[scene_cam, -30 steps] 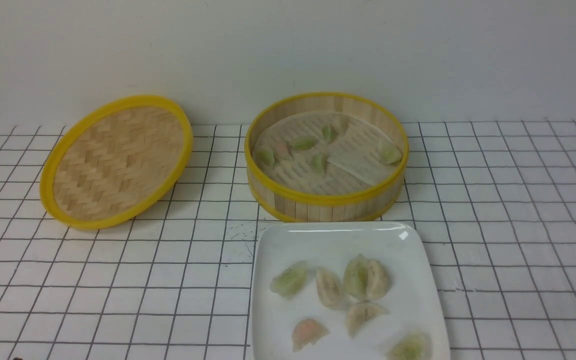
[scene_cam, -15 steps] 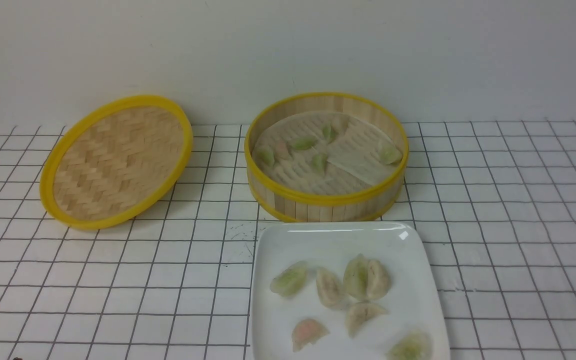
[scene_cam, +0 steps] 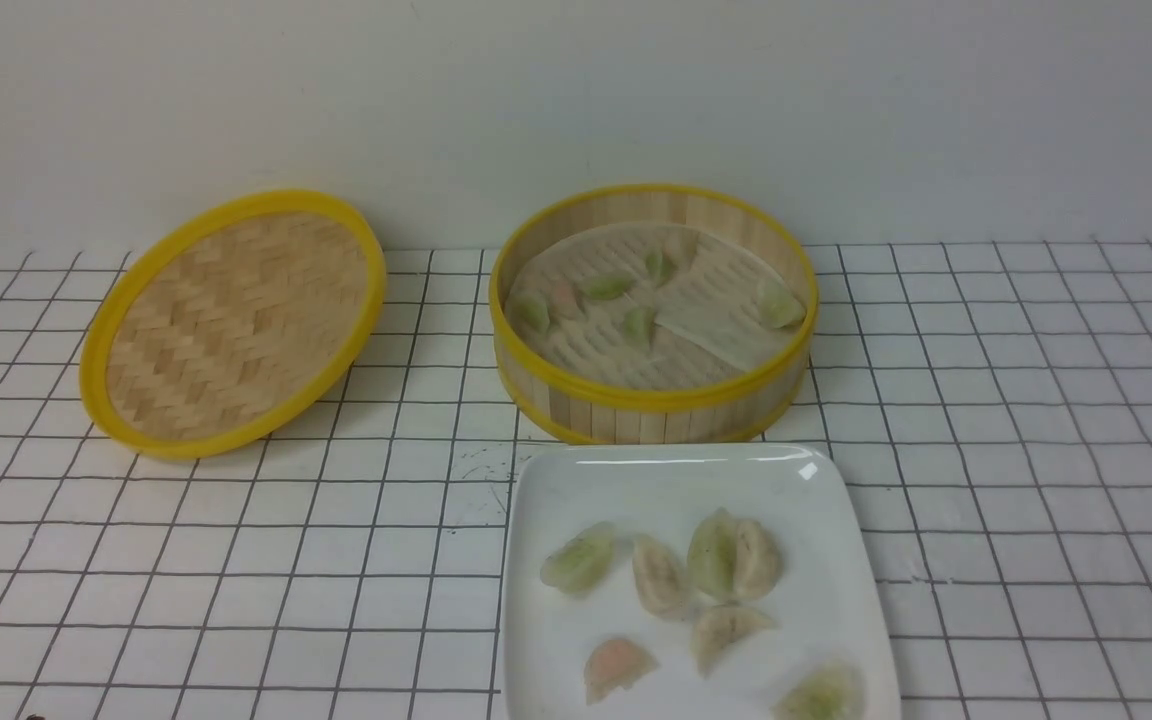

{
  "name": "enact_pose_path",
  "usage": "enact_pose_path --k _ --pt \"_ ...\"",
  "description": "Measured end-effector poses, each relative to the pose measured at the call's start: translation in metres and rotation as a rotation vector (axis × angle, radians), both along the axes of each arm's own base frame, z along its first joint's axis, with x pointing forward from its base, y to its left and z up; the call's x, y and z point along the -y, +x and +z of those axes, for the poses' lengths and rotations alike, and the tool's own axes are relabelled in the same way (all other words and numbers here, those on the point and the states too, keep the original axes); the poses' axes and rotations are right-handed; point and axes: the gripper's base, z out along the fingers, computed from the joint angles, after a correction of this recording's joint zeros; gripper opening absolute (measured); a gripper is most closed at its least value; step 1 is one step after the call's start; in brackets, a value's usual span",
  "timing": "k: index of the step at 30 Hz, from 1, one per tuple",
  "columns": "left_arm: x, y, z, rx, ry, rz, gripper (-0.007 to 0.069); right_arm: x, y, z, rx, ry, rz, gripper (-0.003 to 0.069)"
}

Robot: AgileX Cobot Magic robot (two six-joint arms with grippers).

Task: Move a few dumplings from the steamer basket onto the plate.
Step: Use the right arm to grab a dumpling from inside the steamer

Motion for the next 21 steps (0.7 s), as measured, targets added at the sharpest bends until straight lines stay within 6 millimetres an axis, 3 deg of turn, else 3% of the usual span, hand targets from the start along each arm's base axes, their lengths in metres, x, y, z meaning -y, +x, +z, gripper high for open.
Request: enact_pose_path --k 9,11,14,15,16,21 --pt "0.0 0.0 0.0 0.0 0.0 0.0 0.0225 -0.001 0.001 0.065 -0.084 -0.067 -0.014 0.0197" --pt "0.0 0.0 0.0 0.0 0.0 0.0 0.0225 -0.001 0.014 0.082 -0.165 -0.106 -0.012 0.02" --pt "0.0 0.0 0.0 0.0 0.0 0.0 0.0225 -0.003 0.03 0.091 -0.254 -0.133 0.021 0.0202" --pt "0.0 0.0 0.0 0.0 0.0 0.0 0.0225 -0.008 0.047 0.093 -0.34 -0.145 0.067 0.0201" --pt "0.0 0.0 0.0 0.0 0.0 0.0 0.0225 -0.009 0.051 0.096 -0.354 -0.152 0.078 0.0201" --pt "0.0 0.0 0.0 0.0 0.0 0.0 0.0225 -0.046 0.122 0.107 -0.588 -0.291 0.267 0.0202"
